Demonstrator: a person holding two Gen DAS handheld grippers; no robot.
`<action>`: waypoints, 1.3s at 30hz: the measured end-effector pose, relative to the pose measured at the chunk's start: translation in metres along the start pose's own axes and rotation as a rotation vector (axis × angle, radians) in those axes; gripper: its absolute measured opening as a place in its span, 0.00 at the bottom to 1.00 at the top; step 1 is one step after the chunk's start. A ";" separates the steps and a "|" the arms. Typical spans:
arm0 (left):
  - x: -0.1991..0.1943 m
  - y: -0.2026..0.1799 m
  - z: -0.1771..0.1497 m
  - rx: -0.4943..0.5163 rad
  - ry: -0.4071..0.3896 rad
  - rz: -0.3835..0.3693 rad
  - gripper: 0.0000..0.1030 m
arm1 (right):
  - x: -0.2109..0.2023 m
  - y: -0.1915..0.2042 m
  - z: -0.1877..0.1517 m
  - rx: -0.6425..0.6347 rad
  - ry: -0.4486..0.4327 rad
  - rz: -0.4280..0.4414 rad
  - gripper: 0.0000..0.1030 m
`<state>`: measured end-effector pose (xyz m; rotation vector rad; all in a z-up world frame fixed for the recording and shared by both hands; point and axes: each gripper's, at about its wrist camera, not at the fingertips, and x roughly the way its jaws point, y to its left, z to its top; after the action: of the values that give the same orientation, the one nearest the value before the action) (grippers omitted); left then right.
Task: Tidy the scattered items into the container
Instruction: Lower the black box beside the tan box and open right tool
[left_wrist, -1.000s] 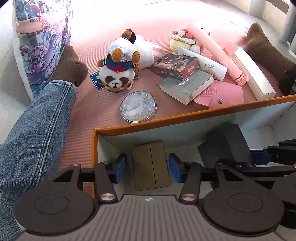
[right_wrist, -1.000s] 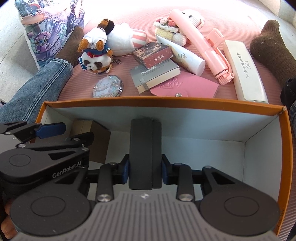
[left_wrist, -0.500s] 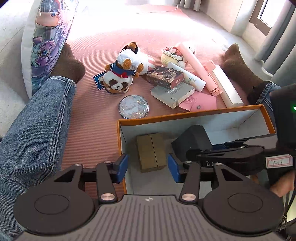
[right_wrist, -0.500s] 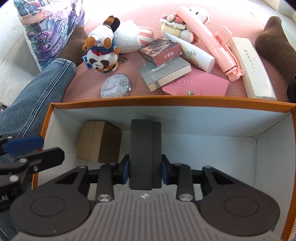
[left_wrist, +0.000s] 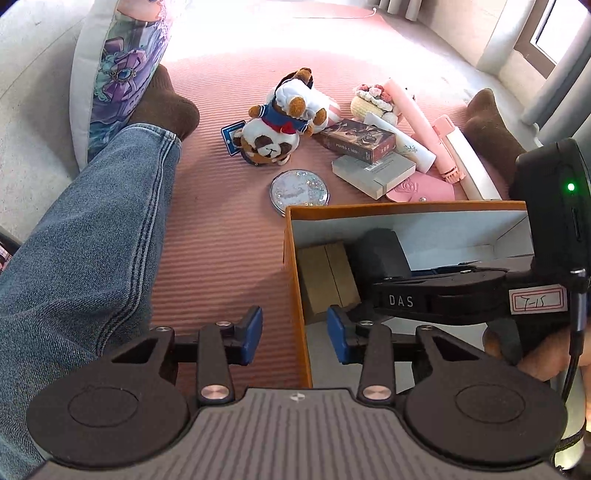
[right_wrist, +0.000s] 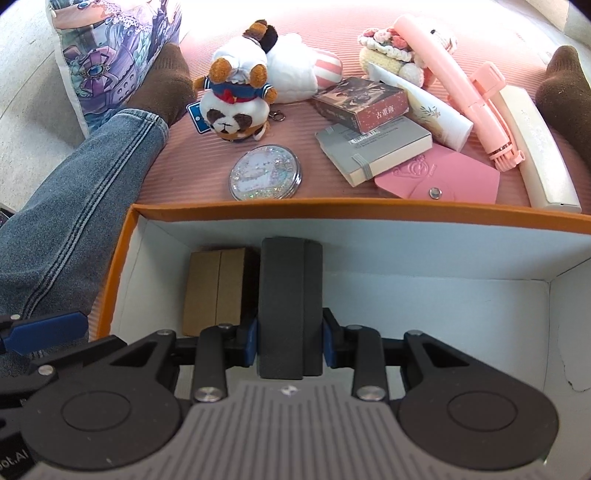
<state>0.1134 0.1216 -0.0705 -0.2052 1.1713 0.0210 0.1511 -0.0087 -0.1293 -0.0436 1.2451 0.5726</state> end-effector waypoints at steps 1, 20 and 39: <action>0.002 0.001 -0.001 -0.005 0.004 -0.008 0.41 | 0.001 0.003 0.000 -0.007 0.000 0.001 0.35; 0.004 0.006 -0.004 -0.033 0.003 -0.045 0.37 | -0.025 0.002 -0.007 -0.191 -0.008 0.157 0.53; 0.016 0.008 -0.004 -0.054 0.013 -0.100 0.32 | 0.011 0.031 -0.020 -0.535 -0.012 0.051 0.56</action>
<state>0.1149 0.1272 -0.0882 -0.3117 1.1731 -0.0372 0.1219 0.0153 -0.1377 -0.4564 1.0545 0.9358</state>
